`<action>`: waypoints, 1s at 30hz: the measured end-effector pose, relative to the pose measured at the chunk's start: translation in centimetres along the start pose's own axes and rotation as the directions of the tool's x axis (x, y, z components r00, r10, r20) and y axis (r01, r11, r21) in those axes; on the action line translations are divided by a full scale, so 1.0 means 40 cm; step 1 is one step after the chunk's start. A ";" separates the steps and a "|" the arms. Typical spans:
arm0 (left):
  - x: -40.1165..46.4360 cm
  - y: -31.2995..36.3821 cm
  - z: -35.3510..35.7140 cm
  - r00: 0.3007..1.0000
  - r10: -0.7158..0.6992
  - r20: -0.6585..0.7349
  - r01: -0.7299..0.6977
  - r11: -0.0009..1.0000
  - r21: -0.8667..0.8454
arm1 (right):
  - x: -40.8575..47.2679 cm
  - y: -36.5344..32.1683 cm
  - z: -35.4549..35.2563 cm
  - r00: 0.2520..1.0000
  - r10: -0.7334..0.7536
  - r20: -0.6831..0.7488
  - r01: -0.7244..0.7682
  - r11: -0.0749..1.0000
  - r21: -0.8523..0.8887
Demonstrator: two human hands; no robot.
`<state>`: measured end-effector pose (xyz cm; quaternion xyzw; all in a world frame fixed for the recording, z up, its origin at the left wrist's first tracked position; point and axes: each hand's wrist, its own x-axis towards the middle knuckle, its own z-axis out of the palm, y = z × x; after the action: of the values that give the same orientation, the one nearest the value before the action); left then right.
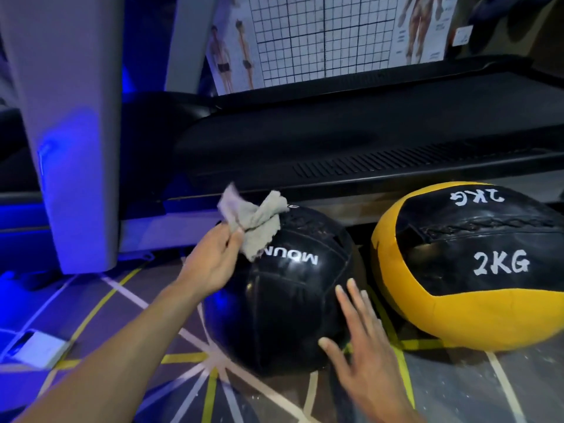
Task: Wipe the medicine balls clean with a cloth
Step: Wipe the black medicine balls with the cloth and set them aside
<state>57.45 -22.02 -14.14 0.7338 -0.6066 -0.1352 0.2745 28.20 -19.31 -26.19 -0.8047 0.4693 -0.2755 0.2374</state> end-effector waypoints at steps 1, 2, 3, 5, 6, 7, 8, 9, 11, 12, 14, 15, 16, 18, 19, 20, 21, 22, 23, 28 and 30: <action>-0.012 -0.045 0.008 0.993 -0.116 -0.025 0.117 0.993 0.022 | -0.002 0.009 -0.009 1.000 0.012 0.009 -0.012 1.000 -0.018; -0.026 -0.091 0.013 0.970 -0.239 -0.048 0.242 0.969 0.049 | -0.004 0.015 -0.018 1.000 0.023 0.010 -0.023 0.999 -0.032; -0.041 -0.143 0.012 0.932 -0.359 -0.055 0.362 0.931 0.057 | -0.006 0.020 -0.023 0.999 0.033 0.010 -0.033 0.999 -0.034; -0.091 -0.232 0.016 0.854 -0.521 0.016 0.518 0.851 0.084 | -0.008 0.026 -0.033 0.998 0.052 0.018 -0.051 0.998 -0.033; -0.118 -0.265 0.016 0.823 -0.565 0.061 0.556 0.822 0.121 | -0.008 0.027 -0.038 0.998 0.063 0.021 -0.063 0.997 -0.034; -0.141 -0.281 0.011 0.812 -0.581 0.055 0.567 0.808 0.158 | -0.009 0.026 -0.043 0.997 0.071 0.026 -0.070 0.997 -0.030; -0.155 -0.279 0.006 0.816 -0.579 0.009 0.573 0.810 0.124 | -0.009 0.025 -0.045 0.997 0.077 0.028 -0.076 0.997 -0.024; -0.154 -0.259 -0.002 0.823 -0.564 -0.065 0.567 0.822 0.047 | -0.010 0.025 -0.048 0.995 0.092 0.024 -0.092 0.996 -0.015; -0.138 -0.196 -0.008 0.850 -0.488 -0.200 0.478 0.873 -0.100 | -0.014 0.022 -0.052 0.992 0.129 0.013 -0.129 0.992 0.010; -0.133 -0.151 -0.003 0.891 -0.401 -0.212 0.375 0.914 -0.153 | -0.015 0.019 -0.049 0.990 0.140 0.005 -0.140 0.990 0.020; -0.153 -0.058 0.038 0.974 -0.180 -0.137 0.145 0.961 -0.235 | -0.020 0.009 -0.043 0.985 0.170 -0.007 -0.170 0.985 0.036; -0.178 -0.015 0.068 0.991 -0.066 -0.118 0.039 0.976 -0.215 | -0.022 0.004 -0.039 0.981 0.196 -0.009 -0.196 0.979 0.051; -0.211 0.009 0.096 0.992 0.021 -0.128 -0.042 0.985 -0.168 | -0.025 -0.002 -0.033 0.972 0.233 -0.004 -0.232 0.969 0.078; -0.287 0.044 0.121 0.980 0.122 -0.158 -0.146 0.977 -0.154 | -0.035 -0.011 -0.023 0.947 0.321 -0.004 -0.317 0.936 0.154; -0.323 0.043 0.121 0.983 0.136 -0.120 -0.159 0.966 -0.204 | -0.042 -0.013 -0.021 0.933 0.359 -0.005 -0.352 0.918 0.184; -0.359 0.050 0.112 0.991 0.122 -0.057 -0.133 0.953 -0.271 | -0.050 -0.015 -0.022 0.920 0.392 -0.001 -0.383 0.901 0.205; -0.393 0.049 0.102 0.996 0.088 -0.009 -0.085 0.928 -0.362 | -0.060 -0.019 -0.024 0.911 0.413 0.008 -0.405 0.887 0.223; -0.425 0.063 0.080 0.999 0.046 0.017 -0.033 0.885 -0.464 | -0.071 -0.023 -0.027 0.904 0.427 0.024 -0.420 0.874 0.244; -0.455 0.075 0.055 1.000 0.001 0.028 0.016 0.819 -0.574 | -0.082 -0.031 -0.032 0.898 0.439 0.042 -0.434 0.862 0.263; -0.566 0.120 -0.045 0.939 -0.299 0.172 0.295 0.438 -0.849 | -0.130 -0.114 -0.095 0.875 0.463 0.143 -0.484 0.820 0.306; -0.611 0.126 -0.060 0.920 -0.317 0.229 0.352 0.417 -0.838 | -0.147 -0.181 -0.138 0.897 0.389 0.211 -0.442 0.819 0.367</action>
<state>49.07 1.56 -12.61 0.5979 -0.3015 -0.4858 0.5618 26.63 -11.55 -18.80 -0.6313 0.5500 -0.2568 0.4827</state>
